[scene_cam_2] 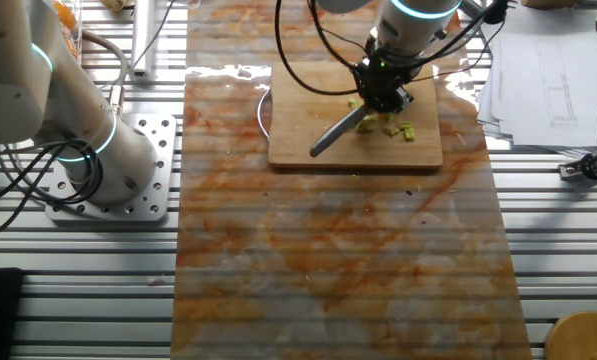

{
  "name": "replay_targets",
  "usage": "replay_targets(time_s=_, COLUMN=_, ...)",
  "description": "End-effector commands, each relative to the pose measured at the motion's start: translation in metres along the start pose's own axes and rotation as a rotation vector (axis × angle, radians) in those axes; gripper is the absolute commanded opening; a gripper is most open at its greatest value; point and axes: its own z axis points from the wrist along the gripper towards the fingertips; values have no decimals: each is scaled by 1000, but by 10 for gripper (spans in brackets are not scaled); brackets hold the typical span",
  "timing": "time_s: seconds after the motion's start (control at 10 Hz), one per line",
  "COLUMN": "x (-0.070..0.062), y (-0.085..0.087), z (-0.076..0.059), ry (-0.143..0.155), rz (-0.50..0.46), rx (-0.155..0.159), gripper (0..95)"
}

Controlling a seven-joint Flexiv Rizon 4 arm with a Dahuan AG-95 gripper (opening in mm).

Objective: Chop the scallions

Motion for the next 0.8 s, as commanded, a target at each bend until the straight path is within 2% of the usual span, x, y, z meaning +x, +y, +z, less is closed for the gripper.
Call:
replay_targets(time_s=0.1, x=-6, y=-2, z=8, ry=-15, rz=7, rx=11, gripper=0)
replay_targets(time_s=0.4, x=-16, y=0, z=6, ry=-12, rz=32, rx=8, gripper=0)
replay_targets(time_s=0.7, x=-27, y=0, z=9, ry=-33, rz=57, rx=0, gripper=0)
replay_targets(time_s=0.8, x=-33, y=3, z=3, ry=-25, rz=63, rx=3, gripper=0)
